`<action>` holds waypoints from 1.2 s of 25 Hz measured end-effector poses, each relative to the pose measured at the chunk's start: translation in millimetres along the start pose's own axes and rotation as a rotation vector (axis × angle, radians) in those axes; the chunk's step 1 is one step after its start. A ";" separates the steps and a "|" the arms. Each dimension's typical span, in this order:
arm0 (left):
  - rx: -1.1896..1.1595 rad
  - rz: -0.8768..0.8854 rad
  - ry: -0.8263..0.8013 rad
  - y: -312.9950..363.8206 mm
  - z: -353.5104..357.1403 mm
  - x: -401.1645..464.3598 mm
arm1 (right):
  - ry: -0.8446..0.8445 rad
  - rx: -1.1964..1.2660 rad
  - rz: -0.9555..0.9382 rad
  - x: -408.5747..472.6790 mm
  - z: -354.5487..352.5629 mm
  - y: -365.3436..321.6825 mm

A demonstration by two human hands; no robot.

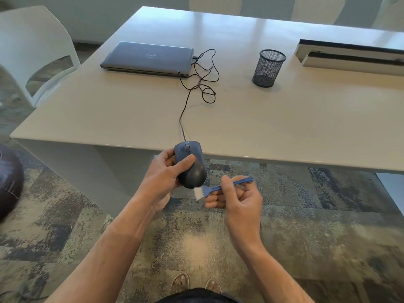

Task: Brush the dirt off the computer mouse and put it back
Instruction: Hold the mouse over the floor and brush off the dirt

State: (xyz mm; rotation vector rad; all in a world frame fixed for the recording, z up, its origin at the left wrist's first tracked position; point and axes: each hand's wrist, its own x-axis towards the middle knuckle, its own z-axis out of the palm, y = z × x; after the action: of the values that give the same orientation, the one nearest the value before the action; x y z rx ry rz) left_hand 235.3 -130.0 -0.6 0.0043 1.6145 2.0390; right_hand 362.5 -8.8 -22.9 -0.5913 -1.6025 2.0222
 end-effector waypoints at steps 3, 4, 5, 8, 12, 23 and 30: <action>-0.015 -0.001 0.006 -1.5 1.1 -0.4 | 0.121 -0.015 -0.075 15.5 -6.7 -10.5; -0.017 -0.003 0.012 -1.7 1.8 -0.3 | 0.132 -0.016 -0.081 17.0 -6.7 -10.8; -0.021 -0.004 0.020 -1.8 2.6 0.0 | 0.127 -0.016 -0.078 15.6 -5.4 -9.3; -0.045 -0.004 0.049 -1.3 4.5 3.4 | 0.066 0.012 -0.055 1.6 2.0 1.6; -0.054 -0.011 0.054 -1.6 6.7 6.8 | -0.019 0.030 -0.028 -11.1 12.2 16.7; -0.048 0.004 0.051 1.1 7.3 13.1 | 0.108 0.076 -0.049 10.8 -0.7 4.8; -0.060 0.001 -0.015 -7.1 6.0 12.8 | -0.061 0.048 -0.043 3.6 -1.5 3.6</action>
State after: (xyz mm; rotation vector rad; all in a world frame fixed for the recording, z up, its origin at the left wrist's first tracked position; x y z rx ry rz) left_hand 229.2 -118.4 -9.3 -0.0018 1.5439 2.0830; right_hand 360.3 -6.1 -26.9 -0.4782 -1.5833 2.0594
